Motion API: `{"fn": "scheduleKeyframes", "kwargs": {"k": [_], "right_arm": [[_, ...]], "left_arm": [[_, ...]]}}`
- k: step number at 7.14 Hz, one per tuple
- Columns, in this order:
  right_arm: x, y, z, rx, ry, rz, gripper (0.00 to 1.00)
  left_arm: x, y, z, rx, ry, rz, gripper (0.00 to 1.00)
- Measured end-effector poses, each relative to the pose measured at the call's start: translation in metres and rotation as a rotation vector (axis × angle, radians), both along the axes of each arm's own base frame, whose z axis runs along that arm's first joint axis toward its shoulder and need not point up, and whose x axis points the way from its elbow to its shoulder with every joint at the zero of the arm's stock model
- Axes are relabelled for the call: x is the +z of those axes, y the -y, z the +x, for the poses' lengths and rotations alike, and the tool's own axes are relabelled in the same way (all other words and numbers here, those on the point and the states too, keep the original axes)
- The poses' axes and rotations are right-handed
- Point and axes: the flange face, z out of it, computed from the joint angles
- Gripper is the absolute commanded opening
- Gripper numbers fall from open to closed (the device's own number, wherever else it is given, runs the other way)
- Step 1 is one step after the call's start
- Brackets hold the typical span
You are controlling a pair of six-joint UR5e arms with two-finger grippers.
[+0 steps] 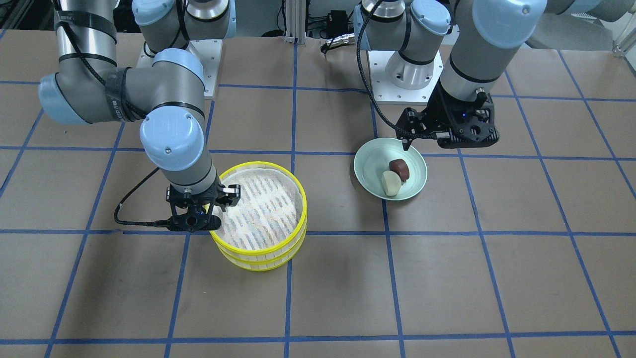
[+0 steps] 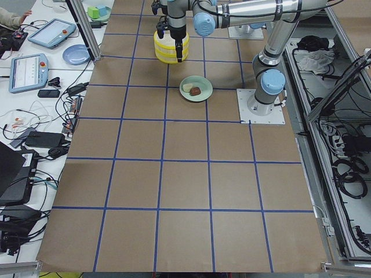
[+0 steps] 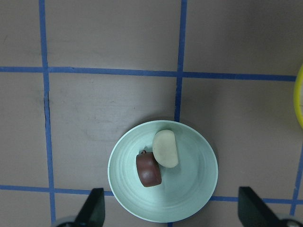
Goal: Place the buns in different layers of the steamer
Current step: 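Lift the top steamer tier with right gripper while left gripper descends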
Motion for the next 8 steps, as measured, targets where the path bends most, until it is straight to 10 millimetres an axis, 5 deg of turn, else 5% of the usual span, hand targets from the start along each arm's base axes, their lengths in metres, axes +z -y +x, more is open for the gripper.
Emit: {"fn": "scheduleKeyframes", "kwargs": {"k": [2, 5, 6, 8], "right_arm": [[0.004, 0.001, -0.002, 0.003, 0.002, -0.011, 0.00], [0.043, -0.007, -0.011, -0.004, 0.001, -0.039, 0.00], [0.070, -0.011, -0.021, -0.017, -0.004, -0.040, 0.00], [0.153, -0.032, -0.047, -0.037, -0.007, -0.008, 0.00]], "left_arm": [[-0.055, 0.016, 0.003, 0.001, -0.008, 0.094, 1.00], [-0.142, 0.021, 0.003, -0.002, -0.019, 0.269, 0.98], [-0.165, 0.024, 0.003, 0.000, -0.025, 0.307, 0.98], [-0.205, 0.028, 0.002, 0.007, -0.036, 0.355, 0.84]]}}
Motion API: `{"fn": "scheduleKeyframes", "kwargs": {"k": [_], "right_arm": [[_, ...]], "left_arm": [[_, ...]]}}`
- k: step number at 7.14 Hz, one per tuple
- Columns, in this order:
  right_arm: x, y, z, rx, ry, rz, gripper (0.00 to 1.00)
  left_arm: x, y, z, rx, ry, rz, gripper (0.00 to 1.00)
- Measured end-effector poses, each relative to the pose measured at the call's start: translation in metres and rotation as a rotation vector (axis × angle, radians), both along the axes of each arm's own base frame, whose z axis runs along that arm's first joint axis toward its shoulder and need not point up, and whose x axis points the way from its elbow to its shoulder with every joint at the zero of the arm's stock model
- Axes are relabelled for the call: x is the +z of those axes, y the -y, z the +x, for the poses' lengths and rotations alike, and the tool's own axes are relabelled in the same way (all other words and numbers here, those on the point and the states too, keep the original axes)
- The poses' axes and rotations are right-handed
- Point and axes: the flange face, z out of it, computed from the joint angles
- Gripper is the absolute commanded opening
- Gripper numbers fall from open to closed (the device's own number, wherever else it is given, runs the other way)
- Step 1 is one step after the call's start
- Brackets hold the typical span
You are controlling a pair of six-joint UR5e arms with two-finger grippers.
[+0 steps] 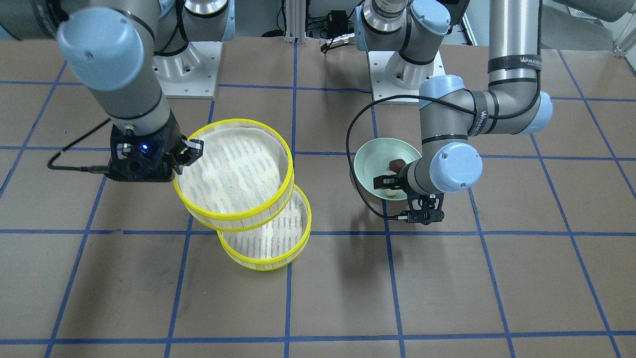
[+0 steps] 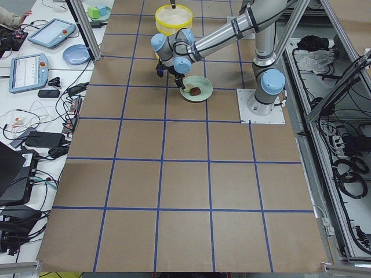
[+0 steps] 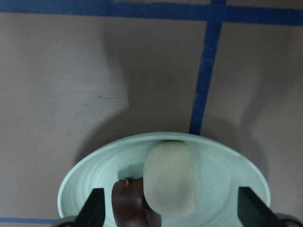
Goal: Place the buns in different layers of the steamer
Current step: 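Lift the top steamer tier with right gripper while left gripper descends, then grasp the white bun on the green plate with the left gripper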
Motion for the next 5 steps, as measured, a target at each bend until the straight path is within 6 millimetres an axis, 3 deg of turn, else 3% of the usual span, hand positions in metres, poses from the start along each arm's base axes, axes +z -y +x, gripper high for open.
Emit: {"fn": "scheduleKeyframes", "kwargs": {"k": [1, 2, 3, 5], "right_arm": [[0.025, -0.010, -0.006, -0.002, 0.001, 0.014, 0.00], [0.037, -0.016, -0.008, -0.002, 0.005, 0.021, 0.00], [0.043, -0.020, -0.008, -0.002, 0.016, 0.019, 0.00], [0.048, -0.023, -0.006, -0.001, 0.030, 0.016, 0.00]], "left_arm": [[-0.014, -0.003, 0.000, 0.002, 0.001, 0.024, 0.63], [-0.025, -0.007, 0.000, 0.009, 0.006, 0.046, 0.09], [-0.033, -0.010, 0.000, 0.022, 0.013, 0.063, 0.00], [-0.031, -0.011, -0.001, 0.065, 0.030, 0.070, 0.00]]}}
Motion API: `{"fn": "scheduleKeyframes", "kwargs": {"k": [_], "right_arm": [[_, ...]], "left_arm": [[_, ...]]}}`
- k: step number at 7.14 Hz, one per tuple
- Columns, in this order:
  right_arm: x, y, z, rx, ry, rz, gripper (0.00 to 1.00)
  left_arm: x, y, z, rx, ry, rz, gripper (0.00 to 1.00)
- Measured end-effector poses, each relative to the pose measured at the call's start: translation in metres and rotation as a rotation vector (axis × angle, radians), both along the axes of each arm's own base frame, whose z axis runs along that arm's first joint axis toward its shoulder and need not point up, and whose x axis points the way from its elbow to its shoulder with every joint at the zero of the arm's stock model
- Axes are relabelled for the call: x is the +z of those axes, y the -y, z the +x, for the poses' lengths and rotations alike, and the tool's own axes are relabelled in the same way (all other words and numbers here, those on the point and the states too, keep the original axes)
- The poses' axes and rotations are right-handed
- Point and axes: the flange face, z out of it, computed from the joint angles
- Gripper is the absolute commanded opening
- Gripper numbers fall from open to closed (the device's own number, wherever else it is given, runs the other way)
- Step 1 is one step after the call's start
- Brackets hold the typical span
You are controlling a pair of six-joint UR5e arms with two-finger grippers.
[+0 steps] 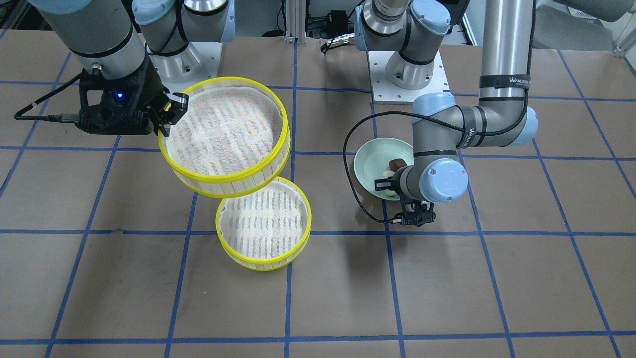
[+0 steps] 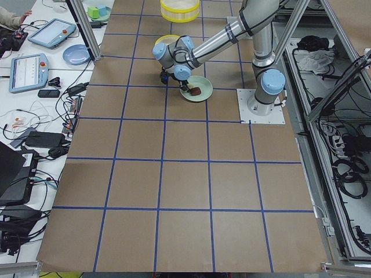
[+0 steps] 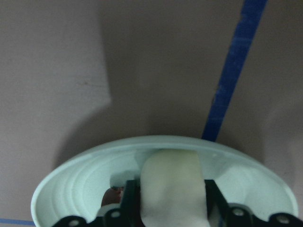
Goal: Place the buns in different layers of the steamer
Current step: 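Grasp the white bun on the green plate with the left gripper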
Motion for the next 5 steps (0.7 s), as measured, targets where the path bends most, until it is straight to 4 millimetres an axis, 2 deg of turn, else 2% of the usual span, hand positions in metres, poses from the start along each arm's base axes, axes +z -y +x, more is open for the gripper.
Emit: {"fn": "scheduleKeyframes", "kwargs": {"k": [2, 3, 5], "right_arm": [[0.000, -0.001, 0.001, 0.003, 0.001, 0.002, 0.00], [0.000, -0.001, 0.001, 0.004, -0.001, 0.002, 0.00], [-0.001, -0.001, 0.000, 0.006, -0.006, 0.003, 0.00]], "left_arm": [[0.015, 0.006, -0.003, 0.006, 0.012, -0.031, 0.00], [0.033, 0.017, -0.004, 0.005, 0.015, -0.067, 0.00], [0.094, 0.051, -0.010, 0.026, -0.021, -0.184, 0.00]]}}
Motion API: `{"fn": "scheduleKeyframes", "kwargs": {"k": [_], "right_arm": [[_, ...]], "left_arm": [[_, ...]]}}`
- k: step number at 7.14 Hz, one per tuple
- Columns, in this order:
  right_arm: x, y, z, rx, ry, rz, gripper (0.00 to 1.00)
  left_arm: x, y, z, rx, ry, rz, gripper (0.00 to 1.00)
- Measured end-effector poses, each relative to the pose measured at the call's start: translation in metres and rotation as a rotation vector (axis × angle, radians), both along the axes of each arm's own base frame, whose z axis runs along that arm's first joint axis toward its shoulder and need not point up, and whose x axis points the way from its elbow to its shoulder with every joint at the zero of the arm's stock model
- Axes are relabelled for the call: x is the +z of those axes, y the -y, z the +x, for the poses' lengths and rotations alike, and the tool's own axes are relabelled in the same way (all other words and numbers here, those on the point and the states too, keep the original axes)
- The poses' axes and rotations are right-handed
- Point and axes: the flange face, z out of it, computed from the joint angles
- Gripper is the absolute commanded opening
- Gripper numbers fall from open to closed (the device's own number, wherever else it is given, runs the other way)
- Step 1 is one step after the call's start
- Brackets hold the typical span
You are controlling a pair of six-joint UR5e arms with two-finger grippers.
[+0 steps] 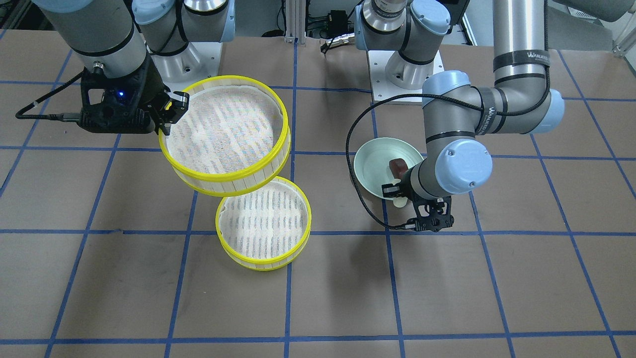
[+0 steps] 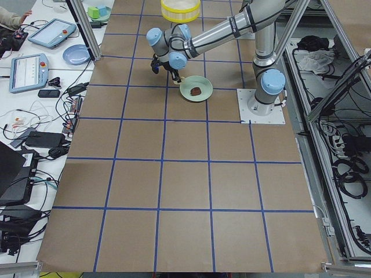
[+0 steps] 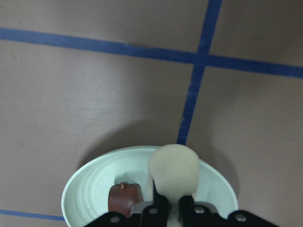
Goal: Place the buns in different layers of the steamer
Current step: 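Grasp the white bun on the green plate with the left gripper, then carry the white bun into the lower steamer tier and release it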
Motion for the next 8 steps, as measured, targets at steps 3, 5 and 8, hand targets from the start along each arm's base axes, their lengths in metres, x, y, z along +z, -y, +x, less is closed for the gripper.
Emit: {"fn": "scheduleKeyframes", "kwargs": {"k": [3, 5, 8], "right_arm": [[0.003, 0.009, -0.036, 0.062, -0.006, -0.003, 0.00], [0.007, 0.016, -0.102, 0.107, -0.006, 0.004, 0.00], [0.008, 0.017, -0.139, 0.125, -0.005, 0.009, 0.00]], "left_arm": [[0.039, 0.021, -0.038, 0.119, -0.191, -0.100, 0.00], [0.038, 0.027, -0.083, 0.179, -0.308, -0.158, 0.00], [0.017, 0.021, -0.164, 0.181, -0.481, -0.173, 0.00]]}}
